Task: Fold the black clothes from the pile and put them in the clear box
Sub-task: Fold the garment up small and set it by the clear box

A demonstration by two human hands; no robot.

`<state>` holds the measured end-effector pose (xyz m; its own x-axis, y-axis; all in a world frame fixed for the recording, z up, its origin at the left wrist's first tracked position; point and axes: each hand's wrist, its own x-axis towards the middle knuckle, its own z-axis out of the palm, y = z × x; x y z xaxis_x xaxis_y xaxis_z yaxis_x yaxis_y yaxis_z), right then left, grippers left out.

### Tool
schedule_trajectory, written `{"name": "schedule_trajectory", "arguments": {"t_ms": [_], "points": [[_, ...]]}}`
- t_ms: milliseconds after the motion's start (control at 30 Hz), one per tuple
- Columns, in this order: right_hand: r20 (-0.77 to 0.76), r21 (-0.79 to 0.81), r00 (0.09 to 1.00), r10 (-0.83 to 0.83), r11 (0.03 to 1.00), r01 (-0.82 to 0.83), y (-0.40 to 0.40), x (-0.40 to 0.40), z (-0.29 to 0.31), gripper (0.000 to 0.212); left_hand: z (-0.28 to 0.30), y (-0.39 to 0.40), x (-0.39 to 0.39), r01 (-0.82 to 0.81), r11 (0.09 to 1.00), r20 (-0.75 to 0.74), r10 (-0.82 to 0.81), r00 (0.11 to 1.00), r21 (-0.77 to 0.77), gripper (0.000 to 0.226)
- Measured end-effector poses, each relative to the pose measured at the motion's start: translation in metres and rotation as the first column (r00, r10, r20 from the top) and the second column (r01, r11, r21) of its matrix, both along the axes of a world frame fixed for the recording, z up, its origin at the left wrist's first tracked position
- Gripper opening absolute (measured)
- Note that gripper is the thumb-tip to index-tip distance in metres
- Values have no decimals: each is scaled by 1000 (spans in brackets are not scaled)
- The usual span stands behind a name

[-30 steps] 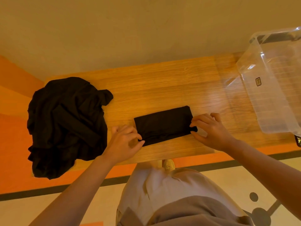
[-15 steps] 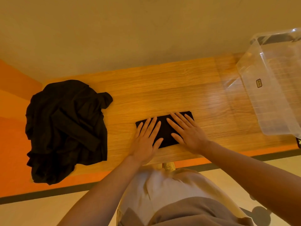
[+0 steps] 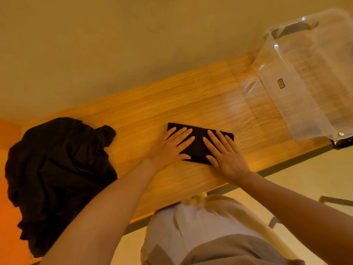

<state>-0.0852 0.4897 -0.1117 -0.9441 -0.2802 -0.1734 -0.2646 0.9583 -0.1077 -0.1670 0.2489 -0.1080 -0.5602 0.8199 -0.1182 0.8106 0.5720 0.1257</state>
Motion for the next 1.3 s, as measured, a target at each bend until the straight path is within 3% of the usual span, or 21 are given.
{"name": "schedule_trajectory", "arguments": {"t_ms": [167,233,333,467,567,833,1300], "points": [[-14,37,991,-134,990,135,30,40,-4,57,6,48,-23,463,886,-59,-462,885,17,65],[-14,46,980,-199,979,199,40,55,-2,58,4,67,-25,550,835,-65,-548,834,17,70],[-19,34,949,-314,949,314,49,70,1,59,2,92,-28,606,793,-105,-599,794,56,59],[-95,-2,870,-484,874,486,56,75,5,59,9,126,-30,586,810,-130,-582,803,-3,48],[-194,-44,876,-442,896,442,61,75,6,46,16,148,-32,544,837,-144,-547,825,-59,49],[-152,-120,848,-508,861,495,82,66,9,48,35,195,-30,455,853,-116,-495,861,-257,64],[-202,-79,762,-615,786,613,113,50,6,50,44,247,-31,336,891,-107,-383,918,-304,68]]}}
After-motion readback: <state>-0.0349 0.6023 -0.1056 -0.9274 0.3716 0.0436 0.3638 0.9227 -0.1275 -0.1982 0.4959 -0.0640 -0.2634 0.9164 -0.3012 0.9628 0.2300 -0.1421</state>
